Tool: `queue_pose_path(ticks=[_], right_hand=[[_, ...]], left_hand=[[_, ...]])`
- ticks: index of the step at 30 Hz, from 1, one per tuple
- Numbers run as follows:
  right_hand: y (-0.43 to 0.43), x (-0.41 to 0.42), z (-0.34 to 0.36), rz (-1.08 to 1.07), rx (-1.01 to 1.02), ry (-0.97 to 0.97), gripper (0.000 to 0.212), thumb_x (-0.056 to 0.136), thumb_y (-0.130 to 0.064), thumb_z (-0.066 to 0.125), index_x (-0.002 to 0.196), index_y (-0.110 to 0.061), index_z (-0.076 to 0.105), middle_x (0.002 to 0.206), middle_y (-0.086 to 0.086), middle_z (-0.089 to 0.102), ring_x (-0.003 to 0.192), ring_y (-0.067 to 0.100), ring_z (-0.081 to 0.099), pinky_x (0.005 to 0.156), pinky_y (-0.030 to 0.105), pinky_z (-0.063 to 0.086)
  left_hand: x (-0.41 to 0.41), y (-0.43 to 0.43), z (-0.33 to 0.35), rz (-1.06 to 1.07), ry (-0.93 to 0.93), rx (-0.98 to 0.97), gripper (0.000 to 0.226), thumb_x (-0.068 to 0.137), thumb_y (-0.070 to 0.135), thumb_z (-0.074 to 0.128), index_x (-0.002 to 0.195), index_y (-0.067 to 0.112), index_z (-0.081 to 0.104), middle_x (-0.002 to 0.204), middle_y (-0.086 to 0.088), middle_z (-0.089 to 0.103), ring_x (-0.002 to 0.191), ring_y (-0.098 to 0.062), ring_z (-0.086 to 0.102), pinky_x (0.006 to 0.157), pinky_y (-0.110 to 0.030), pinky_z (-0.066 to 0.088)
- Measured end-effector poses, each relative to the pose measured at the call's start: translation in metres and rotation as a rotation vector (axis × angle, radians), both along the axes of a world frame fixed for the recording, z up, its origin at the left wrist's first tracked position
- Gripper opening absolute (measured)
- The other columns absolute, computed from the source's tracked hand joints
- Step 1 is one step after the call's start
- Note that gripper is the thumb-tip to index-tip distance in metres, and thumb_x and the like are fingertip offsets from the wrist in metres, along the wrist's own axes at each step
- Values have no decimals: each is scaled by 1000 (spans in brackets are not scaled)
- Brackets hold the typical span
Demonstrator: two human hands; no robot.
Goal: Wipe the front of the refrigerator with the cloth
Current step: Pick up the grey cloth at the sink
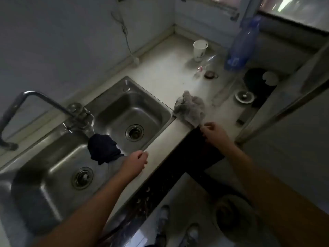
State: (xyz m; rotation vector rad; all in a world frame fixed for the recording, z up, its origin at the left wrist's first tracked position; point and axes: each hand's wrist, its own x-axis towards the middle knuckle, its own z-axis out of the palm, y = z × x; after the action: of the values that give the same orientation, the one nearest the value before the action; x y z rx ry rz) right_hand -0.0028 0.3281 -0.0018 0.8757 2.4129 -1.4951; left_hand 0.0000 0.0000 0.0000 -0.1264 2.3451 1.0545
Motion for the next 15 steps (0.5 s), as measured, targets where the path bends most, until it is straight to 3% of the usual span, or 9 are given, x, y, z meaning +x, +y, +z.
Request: queue_pose_path(ticks=[2, 4, 7, 10, 15], right_hand=[[-2, -31, -10, -78, -14, 17, 19, 94, -31, 68, 102, -16, 59, 102, 11, 69, 93, 25, 69, 90, 45, 59], [-7, -53, -19, -131, -34, 22, 32, 90, -34, 73, 109, -12, 61, 98, 7, 68, 81, 17, 69, 81, 38, 62], [-15, -72, -35, -228, 65, -25, 62, 83, -48, 75, 127, -10, 52, 109, 7, 65, 103, 32, 68, 88, 40, 55], [-17, -81, -39, -281, 211, 2, 68, 82, -52, 73, 129, -14, 40, 117, 10, 63, 111, 35, 65, 83, 32, 41], [-17, -85, -39, -231, 302, 21, 54, 83, -39, 73, 128, -19, 53, 118, 10, 69, 106, 31, 67, 85, 37, 49]], left_hand=[[-18, 5, -12, 5, 7, -11, 52, 78, 61, 42, 87, 16, 66, 80, -3, 72, 79, -28, 70, 79, -45, 56], [-26, 7, -20, -1, -7, -30, 53, 77, 65, 40, 84, 18, 64, 81, -7, 72, 81, -32, 69, 77, -48, 57], [-28, 4, -26, 11, 3, -27, 48, 77, 66, 40, 80, 23, 62, 77, -4, 71, 79, -29, 69, 77, -47, 57], [-32, 0, -26, 55, -3, 17, 48, 77, 65, 42, 79, 20, 61, 77, -8, 70, 80, -35, 68, 76, -51, 57], [-30, -8, -29, 75, -7, 53, 44, 81, 57, 46, 80, 17, 65, 78, -7, 71, 72, -22, 64, 79, -52, 56]])
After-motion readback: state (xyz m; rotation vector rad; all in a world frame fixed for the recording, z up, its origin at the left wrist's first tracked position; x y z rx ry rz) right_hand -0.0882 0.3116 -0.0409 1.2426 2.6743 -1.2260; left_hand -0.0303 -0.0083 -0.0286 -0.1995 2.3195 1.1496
